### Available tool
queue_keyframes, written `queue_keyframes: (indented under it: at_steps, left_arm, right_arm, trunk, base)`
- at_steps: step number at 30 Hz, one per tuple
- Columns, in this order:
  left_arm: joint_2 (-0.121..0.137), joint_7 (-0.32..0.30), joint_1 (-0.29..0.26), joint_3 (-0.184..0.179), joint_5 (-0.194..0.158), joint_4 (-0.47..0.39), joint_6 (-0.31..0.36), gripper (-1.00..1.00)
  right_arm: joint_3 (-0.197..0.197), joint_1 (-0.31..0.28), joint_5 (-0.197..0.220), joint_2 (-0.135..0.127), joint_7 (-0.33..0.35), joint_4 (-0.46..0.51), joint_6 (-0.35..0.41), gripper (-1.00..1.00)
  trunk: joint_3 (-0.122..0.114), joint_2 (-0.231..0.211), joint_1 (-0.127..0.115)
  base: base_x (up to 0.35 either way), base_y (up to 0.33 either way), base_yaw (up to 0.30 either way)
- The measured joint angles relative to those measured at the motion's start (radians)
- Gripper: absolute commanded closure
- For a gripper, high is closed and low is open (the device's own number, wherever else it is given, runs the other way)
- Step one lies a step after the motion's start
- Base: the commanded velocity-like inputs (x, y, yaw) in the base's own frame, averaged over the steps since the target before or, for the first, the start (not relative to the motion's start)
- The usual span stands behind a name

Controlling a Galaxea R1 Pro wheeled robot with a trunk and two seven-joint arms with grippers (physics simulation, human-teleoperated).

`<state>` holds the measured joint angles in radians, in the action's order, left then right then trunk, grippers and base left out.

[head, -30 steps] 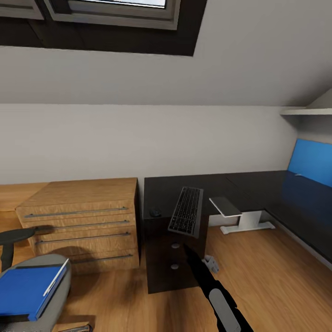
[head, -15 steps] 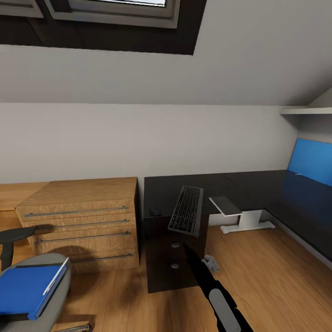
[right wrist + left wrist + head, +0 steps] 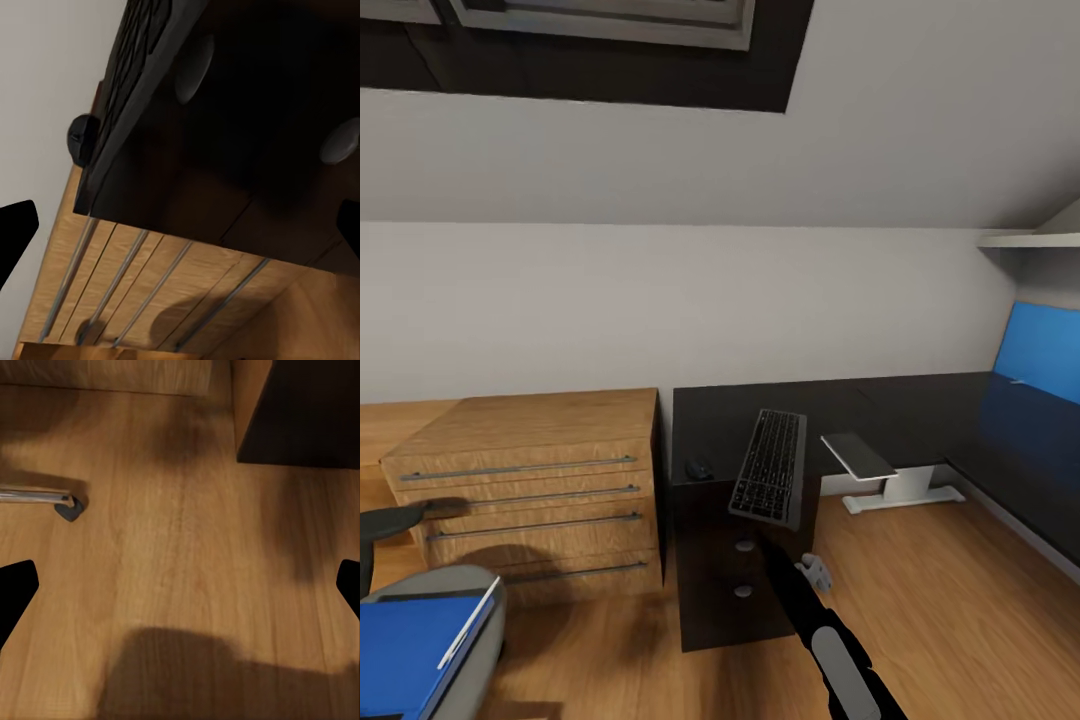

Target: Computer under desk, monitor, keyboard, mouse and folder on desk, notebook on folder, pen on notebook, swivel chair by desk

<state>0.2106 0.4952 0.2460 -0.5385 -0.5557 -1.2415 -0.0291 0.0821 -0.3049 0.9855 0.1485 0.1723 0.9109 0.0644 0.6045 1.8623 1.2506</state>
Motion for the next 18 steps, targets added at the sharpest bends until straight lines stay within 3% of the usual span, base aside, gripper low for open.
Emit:
queue_keyframes:
  at_steps: [18]
  left_arm:
    - [0.000, 0.002, 0.000, 0.000, -0.002, 0.000, 0.000, -1.00]
  right_arm:
    - [0.000, 0.000, 0.000, -0.001, 0.001, 0.000, -0.004, -1.00]
  trunk:
    - [0.000, 0.000, 0.000]
  base:
    - [0.131, 0.003, 0.000]
